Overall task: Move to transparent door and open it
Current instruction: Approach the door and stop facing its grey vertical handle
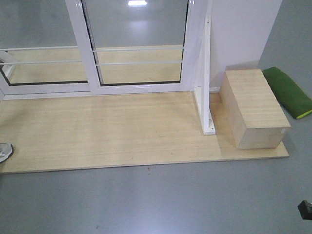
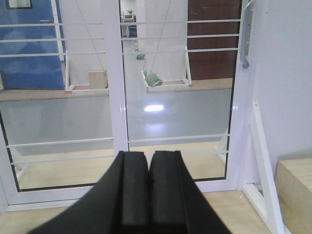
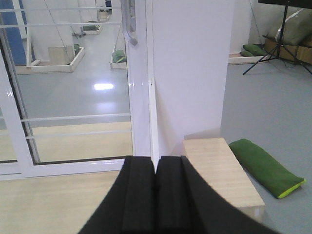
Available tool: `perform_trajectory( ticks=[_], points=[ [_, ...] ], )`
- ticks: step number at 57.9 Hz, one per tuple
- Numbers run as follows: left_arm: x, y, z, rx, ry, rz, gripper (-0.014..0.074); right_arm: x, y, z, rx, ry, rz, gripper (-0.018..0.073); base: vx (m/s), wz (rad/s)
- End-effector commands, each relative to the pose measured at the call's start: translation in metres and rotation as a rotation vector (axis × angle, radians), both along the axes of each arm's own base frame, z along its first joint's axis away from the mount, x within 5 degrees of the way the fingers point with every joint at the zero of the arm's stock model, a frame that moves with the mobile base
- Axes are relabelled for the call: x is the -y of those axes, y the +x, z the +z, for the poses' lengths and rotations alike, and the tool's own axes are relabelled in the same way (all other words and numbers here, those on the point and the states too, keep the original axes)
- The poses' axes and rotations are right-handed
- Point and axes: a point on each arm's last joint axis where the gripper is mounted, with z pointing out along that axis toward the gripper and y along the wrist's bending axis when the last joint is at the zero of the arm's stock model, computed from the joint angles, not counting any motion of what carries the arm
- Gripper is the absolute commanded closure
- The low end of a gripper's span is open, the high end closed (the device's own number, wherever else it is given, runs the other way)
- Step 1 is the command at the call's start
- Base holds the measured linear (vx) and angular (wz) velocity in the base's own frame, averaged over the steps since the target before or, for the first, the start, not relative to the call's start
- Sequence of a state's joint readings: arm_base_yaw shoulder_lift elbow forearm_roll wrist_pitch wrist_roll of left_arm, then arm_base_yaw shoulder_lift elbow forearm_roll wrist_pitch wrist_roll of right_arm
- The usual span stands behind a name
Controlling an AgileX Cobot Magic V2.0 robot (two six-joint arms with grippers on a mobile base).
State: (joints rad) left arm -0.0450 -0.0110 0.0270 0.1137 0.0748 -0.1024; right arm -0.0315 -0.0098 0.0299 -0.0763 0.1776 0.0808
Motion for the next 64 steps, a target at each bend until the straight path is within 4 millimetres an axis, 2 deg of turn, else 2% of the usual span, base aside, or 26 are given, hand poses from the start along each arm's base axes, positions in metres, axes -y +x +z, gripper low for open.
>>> perform_trajectory(
  ticks=[1, 34, 64],
  points=[
    [0.0012, 0.0007, -0.0029, 0.053, -0.008, -0.015, 0.0602, -0.0004, 0.0003, 0.0035, 0.081, -0.016, 0.005, 0.0567, 0.51, 0.08],
    [0.0012, 0.0007, -0.0029, 0.053, -0.008, -0.015, 0.0602, -0.0004, 0.0003, 0.0035, 0.081, -0.016, 0.005, 0.0567, 0.46, 0.07],
    [0.0012, 0.0007, -0.0029, 0.053, -0.008, -0.015, 0.0602, -0.0004, 0.0003, 0.0035, 0.081, -0.016, 0.005, 0.0567, 0.34, 0.03]
  ],
)
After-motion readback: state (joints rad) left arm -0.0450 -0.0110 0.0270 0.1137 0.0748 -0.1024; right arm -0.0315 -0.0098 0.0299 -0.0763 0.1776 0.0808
